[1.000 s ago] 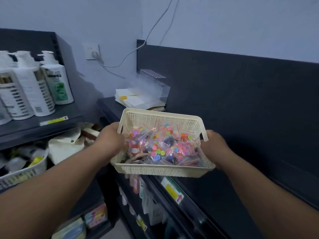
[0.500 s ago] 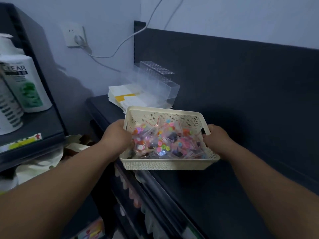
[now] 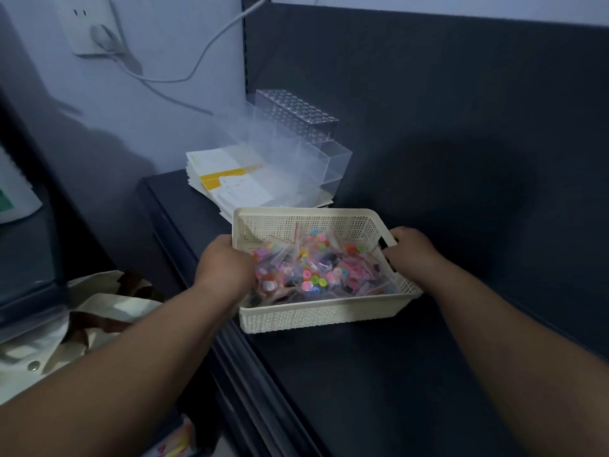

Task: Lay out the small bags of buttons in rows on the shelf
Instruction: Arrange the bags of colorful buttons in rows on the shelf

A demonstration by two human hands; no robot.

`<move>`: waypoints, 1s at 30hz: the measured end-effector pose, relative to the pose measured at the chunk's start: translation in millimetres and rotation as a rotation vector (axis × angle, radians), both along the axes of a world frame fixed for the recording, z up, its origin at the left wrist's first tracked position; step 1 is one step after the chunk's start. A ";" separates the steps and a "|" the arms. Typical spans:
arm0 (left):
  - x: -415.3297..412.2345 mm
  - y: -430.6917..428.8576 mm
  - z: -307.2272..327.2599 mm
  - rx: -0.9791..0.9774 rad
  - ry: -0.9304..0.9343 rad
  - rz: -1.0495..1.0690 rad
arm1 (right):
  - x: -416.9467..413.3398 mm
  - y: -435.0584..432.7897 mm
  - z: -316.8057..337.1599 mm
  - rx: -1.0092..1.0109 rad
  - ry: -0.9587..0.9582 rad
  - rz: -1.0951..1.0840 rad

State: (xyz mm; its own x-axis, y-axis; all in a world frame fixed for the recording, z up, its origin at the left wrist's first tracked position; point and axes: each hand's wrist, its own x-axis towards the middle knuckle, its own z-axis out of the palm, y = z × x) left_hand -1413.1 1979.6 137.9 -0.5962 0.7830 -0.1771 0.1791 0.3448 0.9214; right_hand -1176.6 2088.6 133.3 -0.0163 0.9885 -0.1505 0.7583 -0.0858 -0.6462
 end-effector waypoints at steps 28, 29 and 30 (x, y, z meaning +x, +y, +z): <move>36.0 102.6 -10.6 0.094 1.146 -1.334 | -43.4 -10.9 -4.7 -0.128 -0.430 0.260; 35.6 106.5 -13.1 0.083 1.159 -1.349 | -44.3 -8.2 -7.1 -0.157 -0.438 0.263; 34.3 109.2 -15.1 0.058 1.171 -1.360 | -44.5 -8.1 -6.5 -0.172 -0.420 0.251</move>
State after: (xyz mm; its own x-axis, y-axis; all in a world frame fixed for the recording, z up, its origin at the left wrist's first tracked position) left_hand -1378.8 2088.8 122.8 0.6229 0.7703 -0.1365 0.7822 -0.6105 0.1242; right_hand -1221.0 2080.5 126.8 -0.1533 0.9221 -0.3554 0.9602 0.0540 -0.2742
